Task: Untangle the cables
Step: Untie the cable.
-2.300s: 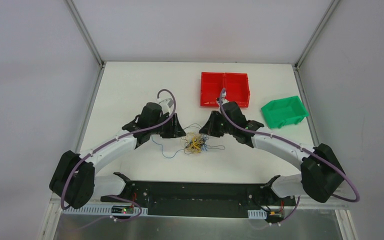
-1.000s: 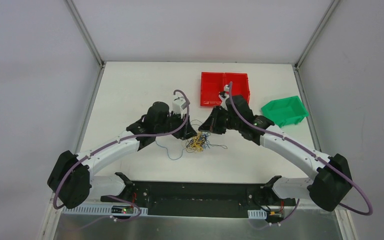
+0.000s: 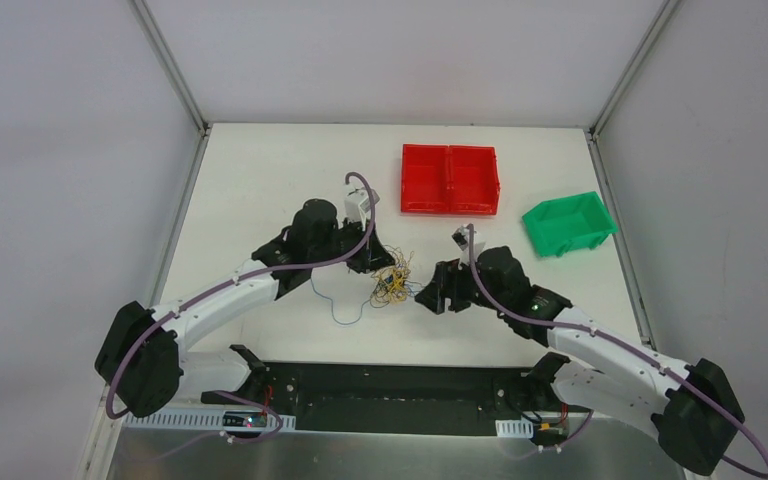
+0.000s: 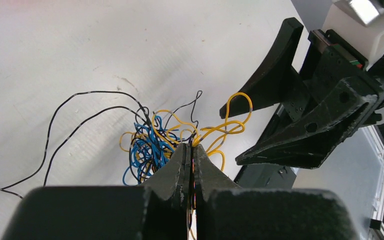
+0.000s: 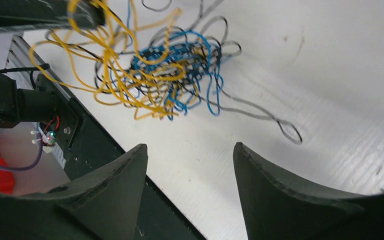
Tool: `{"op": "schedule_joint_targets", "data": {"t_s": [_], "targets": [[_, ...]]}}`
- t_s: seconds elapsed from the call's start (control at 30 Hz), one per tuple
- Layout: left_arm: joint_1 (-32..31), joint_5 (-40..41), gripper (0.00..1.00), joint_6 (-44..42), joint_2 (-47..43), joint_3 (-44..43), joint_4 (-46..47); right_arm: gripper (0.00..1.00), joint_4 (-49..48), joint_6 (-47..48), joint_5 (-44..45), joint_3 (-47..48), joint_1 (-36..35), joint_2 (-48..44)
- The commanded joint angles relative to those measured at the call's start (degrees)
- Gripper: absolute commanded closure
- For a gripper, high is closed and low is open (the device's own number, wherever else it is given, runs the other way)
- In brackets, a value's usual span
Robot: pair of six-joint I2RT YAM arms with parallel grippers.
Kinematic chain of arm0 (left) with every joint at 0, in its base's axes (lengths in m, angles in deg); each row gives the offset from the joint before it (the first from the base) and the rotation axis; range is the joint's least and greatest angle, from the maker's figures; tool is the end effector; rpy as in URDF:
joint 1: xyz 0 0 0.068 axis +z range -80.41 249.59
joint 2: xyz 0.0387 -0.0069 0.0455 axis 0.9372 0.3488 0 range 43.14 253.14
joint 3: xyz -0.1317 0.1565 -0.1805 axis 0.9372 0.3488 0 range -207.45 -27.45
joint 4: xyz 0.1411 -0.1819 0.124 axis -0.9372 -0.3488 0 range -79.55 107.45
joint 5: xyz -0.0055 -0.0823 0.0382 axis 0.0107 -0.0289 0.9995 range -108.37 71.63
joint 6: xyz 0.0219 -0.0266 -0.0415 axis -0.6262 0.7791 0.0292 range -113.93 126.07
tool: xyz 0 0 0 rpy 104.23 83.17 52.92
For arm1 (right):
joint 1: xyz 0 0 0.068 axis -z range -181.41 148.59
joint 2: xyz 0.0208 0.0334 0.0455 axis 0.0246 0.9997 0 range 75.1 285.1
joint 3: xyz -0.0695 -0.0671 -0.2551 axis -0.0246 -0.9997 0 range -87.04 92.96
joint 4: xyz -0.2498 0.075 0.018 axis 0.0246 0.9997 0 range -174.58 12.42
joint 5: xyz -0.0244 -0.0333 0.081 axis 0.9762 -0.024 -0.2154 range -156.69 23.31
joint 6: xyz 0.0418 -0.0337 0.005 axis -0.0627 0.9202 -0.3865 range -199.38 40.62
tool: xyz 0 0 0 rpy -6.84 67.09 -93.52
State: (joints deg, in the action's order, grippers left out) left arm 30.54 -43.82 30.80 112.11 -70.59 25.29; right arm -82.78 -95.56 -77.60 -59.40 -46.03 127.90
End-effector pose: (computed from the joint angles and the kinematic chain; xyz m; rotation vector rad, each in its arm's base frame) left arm 0.2023 -0.1839 0.2743 0.5757 1.9465 -1.1531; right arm 0.1409 0.1486 0.2245 -0.6468 2.0427 0.8402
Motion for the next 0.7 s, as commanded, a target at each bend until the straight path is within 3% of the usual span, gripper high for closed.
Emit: {"op": "schedule_joint_targets", "data": {"t_s": [0.0, 0.27, 0.37, 0.47, 0.53, 0.57, 0.67], "targets": [[-0.4, -4.1, 1.0, 2.3, 1.1, -3.7, 2.4, 0.34, -8.5, 7.2, 1.5, 2.5, -2.7, -0.6], [-0.4, -7.6, 1.0, 5.7, 2.7, -4.5, 5.4, 0.42, -10.3, 10.1, 6.1, 7.8, -7.2, 7.3], [-0.4, -6.9, 1.0, 6.4, 2.3, -4.2, 6.2, 0.54, -11.7, 9.5, 6.3, 7.9, -7.6, 8.6], [-0.2, -4.7, 1.0, 8.0, 0.6, -2.7, 8.3, 0.6, -11.8, 8.8, 6.9, 7.1, -7.6, 9.0], [0.4, -3.1, 1.0, 8.7, -0.6, -2.3, 8.1, 0.78, -11.7, 8.1, 7.4, 6.0, -7.7, 8.4], [0.9, -2.1, 1.0, 9.2, -1.2, -2.4, 7.6, 0.81, -11.8, 7.6, 7.8, 4.9, -7.7, 7.8], [5.2, -0.6, 1.0, 12.4, -3.1, -1.4, 7.9, 0.76, -11.2, 6.1, 9.1, 2.5, -7.7, 6.1]]}}
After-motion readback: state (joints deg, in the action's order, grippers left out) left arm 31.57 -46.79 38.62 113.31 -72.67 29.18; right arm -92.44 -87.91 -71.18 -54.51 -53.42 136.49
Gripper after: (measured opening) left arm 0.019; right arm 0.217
